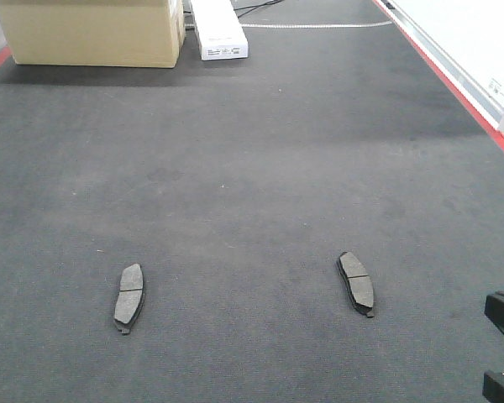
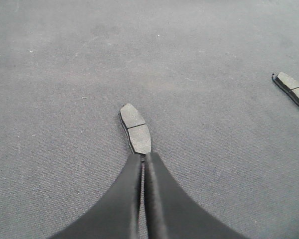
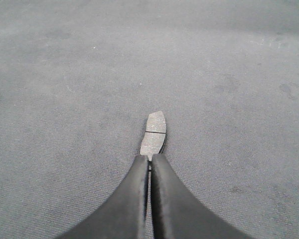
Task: Move and align brake pads A on conveyor
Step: 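Open the right gripper to release the pad beside the other, then back the base away from the conveyor belt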
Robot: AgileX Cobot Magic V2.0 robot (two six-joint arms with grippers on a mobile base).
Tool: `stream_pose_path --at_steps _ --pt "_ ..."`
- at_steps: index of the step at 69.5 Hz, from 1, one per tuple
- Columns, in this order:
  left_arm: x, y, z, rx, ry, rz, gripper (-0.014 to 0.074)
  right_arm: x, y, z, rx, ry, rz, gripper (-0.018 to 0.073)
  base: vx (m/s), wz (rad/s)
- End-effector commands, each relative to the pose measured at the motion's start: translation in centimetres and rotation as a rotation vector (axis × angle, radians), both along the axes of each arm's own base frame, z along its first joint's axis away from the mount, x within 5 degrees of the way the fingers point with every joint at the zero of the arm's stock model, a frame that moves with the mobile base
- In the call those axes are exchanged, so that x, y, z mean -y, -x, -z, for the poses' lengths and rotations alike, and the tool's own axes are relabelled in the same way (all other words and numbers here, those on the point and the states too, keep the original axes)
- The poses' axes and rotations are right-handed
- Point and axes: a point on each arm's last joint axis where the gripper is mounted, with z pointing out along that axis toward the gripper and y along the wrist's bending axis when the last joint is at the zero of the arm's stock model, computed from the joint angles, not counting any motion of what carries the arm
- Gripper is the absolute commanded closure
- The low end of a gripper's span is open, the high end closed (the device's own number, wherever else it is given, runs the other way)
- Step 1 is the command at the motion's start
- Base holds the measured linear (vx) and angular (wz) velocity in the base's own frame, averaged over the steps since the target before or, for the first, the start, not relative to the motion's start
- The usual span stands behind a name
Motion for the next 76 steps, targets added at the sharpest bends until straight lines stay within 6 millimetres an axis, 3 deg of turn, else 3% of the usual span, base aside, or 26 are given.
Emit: stream_pose_path --at_steps 1,39,76 --pt "0.15 -0.36 -1.29 0.08 0.03 -0.001 0.0603 0.12 -0.35 -1.46 0.087 -0.013 0.018 0.0566 0.0 0.0" --pt "0.15 -0.36 -1.29 0.08 0.03 -0.001 0.0603 0.12 -0.35 -1.46 0.087 -0.013 0.018 0.0566 -0.03 0.0" --pt "0.15 -0.36 -1.29 0.08 0.03 -0.001 0.0603 0.12 -0.35 -1.46 0.087 -0.013 0.018 0.0566 -0.21 0.06"
